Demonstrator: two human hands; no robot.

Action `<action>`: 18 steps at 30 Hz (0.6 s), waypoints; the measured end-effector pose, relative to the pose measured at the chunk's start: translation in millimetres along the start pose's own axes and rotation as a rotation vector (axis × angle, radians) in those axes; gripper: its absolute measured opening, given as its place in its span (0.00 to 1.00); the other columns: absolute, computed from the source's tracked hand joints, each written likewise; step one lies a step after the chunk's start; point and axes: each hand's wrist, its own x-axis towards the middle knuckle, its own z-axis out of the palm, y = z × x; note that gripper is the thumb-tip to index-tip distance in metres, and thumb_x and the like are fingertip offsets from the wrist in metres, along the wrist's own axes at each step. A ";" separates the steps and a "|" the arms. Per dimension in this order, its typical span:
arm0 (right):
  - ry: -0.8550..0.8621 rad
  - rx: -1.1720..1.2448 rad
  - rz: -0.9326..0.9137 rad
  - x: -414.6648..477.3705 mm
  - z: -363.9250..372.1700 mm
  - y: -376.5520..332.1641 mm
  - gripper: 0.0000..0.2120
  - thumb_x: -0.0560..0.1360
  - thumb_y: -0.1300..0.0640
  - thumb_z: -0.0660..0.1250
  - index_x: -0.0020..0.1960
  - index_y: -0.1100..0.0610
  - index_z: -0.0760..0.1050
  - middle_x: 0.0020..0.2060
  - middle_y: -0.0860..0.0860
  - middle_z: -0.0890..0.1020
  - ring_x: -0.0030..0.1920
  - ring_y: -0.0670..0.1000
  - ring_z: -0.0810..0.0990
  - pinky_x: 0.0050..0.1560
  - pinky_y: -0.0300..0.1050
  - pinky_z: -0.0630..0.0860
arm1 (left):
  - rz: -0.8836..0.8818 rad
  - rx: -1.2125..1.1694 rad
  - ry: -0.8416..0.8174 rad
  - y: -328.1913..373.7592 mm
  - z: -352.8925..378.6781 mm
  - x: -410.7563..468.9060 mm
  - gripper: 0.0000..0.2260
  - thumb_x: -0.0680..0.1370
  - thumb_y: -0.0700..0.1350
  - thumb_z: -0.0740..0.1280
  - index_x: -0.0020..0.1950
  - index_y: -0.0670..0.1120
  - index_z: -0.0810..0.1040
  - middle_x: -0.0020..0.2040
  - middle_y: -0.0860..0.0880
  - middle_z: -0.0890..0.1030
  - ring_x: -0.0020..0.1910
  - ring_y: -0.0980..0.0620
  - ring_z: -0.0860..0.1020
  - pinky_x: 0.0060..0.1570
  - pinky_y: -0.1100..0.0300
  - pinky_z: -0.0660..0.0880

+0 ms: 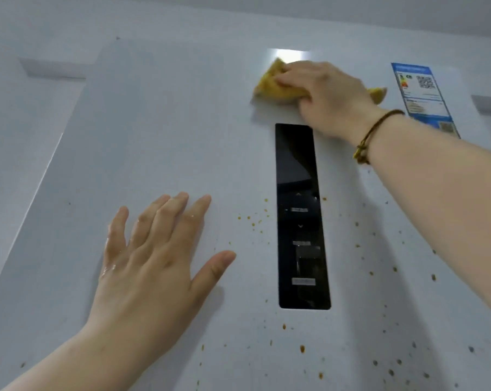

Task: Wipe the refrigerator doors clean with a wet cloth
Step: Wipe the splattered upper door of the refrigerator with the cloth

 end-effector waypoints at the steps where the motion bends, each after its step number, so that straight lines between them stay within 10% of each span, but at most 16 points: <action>1: 0.017 -0.010 0.113 1.3 -5.4 18.3 0.25 0.77 0.65 0.51 0.71 0.47 0.62 0.72 0.47 0.61 0.71 0.53 0.59 0.67 0.53 0.60 | -0.012 0.017 0.003 1.4 0.2 -0.2 0.28 0.77 0.64 0.43 0.67 0.49 0.66 0.61 0.44 0.77 0.62 0.50 0.62 0.65 0.50 0.52; 5: 0.096 -0.007 0.488 -5.0 -17.4 63.9 0.24 0.76 0.66 0.51 0.70 0.53 0.62 0.69 0.55 0.64 0.68 0.60 0.61 0.64 0.58 0.64 | -0.127 -0.023 0.019 12.8 0.9 0.2 0.30 0.74 0.69 0.41 0.68 0.53 0.60 0.65 0.46 0.74 0.64 0.53 0.59 0.62 0.38 0.61; 14: -0.051 0.041 -0.366 -38.5 -2.8 42.9 0.25 0.78 0.64 0.52 0.71 0.46 0.61 0.73 0.44 0.59 0.72 0.50 0.57 0.68 0.47 0.59 | -0.373 0.066 -0.115 47.0 -12.6 11.4 0.55 0.53 0.78 0.27 0.73 0.57 0.55 0.73 0.52 0.59 0.73 0.50 0.55 0.69 0.53 0.35; 18: 0.002 0.001 -0.113 -22.9 -17.5 89.5 0.25 0.77 0.65 0.51 0.71 0.49 0.61 0.72 0.48 0.61 0.70 0.54 0.60 0.66 0.52 0.62 | -0.401 0.075 -0.214 49.1 -20.9 15.6 0.60 0.46 0.80 0.28 0.74 0.57 0.54 0.75 0.52 0.56 0.74 0.50 0.54 0.71 0.53 0.42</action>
